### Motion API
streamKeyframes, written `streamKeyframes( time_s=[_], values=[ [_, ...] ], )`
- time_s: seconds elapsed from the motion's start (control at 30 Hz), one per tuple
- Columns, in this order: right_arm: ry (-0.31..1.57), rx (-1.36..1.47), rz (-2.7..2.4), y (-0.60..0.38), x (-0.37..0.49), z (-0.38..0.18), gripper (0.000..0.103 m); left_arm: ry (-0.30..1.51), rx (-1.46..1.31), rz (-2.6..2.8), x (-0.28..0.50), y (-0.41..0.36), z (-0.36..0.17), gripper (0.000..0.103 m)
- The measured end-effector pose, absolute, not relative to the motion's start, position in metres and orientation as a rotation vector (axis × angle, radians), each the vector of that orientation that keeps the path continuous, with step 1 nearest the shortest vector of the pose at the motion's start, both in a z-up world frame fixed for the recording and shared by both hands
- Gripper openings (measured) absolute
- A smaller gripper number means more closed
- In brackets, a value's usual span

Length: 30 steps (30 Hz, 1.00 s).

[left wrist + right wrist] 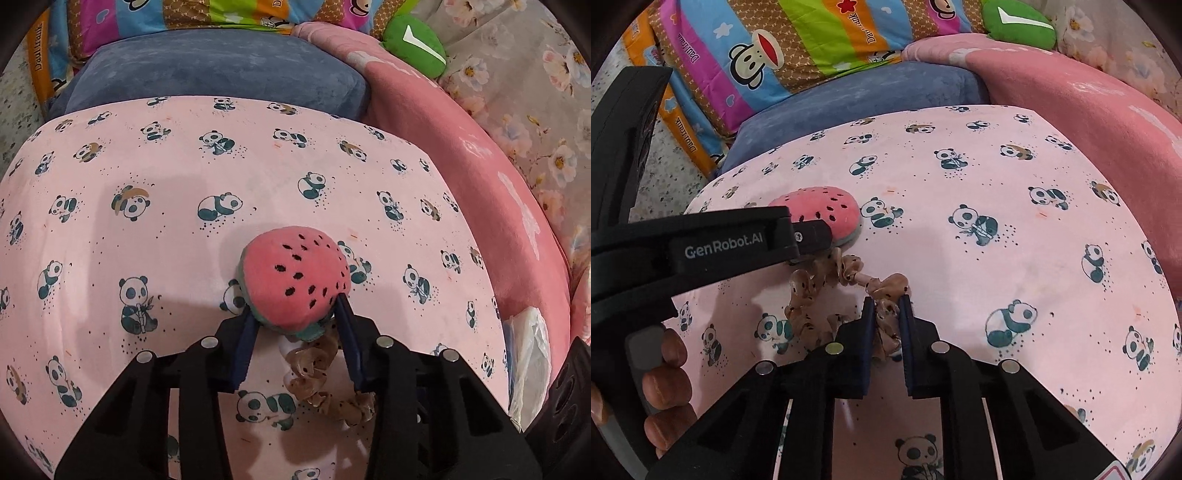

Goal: Collect trash
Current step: 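Grasp the watermelon clip with the left gripper while the right gripper grasps the beige hair tie, then carry the clip and hair tie over the bin and open both grippers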

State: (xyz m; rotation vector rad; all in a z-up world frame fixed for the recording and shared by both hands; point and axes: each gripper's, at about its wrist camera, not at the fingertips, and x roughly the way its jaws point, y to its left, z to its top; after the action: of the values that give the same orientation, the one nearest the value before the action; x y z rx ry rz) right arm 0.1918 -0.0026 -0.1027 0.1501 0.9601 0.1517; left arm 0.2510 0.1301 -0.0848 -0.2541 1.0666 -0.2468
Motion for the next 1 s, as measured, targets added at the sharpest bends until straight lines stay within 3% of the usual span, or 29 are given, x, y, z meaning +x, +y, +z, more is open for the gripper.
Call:
streamKeyframes(
  time_s=[0.47,1.0],
  values=[
    [0.896,0.208,0.057,-0.063,0.132,-0.07,0.011,1.057,-0.228,-0.289,0.189,0.094,-0.064,0.038],
    [0.761,0.288,-0.057,-0.152,0.069,-0.025,0.011,1.015,-0.106,-0.409,0.132,0.001,-0.027,0.039]
  ],
)
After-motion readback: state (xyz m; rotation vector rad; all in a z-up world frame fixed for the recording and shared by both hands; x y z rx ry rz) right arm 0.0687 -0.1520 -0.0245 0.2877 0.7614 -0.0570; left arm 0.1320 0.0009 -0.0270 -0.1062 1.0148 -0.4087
